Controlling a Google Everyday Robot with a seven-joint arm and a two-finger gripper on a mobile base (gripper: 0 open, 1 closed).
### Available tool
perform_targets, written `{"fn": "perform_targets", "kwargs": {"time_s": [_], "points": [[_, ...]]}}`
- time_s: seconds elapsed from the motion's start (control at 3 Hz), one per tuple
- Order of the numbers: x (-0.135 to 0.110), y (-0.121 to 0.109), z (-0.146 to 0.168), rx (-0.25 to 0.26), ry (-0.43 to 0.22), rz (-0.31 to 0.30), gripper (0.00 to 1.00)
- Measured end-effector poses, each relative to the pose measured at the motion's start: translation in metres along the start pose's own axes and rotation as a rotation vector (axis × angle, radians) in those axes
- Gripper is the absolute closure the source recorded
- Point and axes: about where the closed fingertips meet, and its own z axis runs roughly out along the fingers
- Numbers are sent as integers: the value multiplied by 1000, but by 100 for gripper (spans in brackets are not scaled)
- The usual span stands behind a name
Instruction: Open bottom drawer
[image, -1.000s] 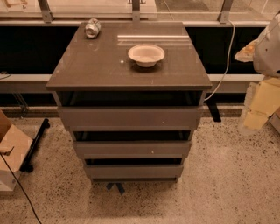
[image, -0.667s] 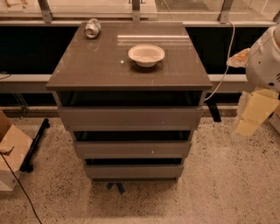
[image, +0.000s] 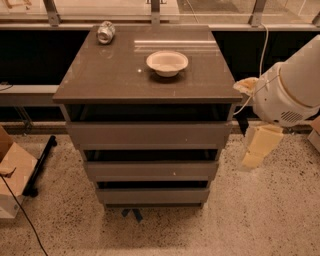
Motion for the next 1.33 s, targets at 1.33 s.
{"fn": "perform_targets", "kwargs": {"time_s": [1.33], "points": [[-23, 3, 116, 21, -142, 6, 0]]}}
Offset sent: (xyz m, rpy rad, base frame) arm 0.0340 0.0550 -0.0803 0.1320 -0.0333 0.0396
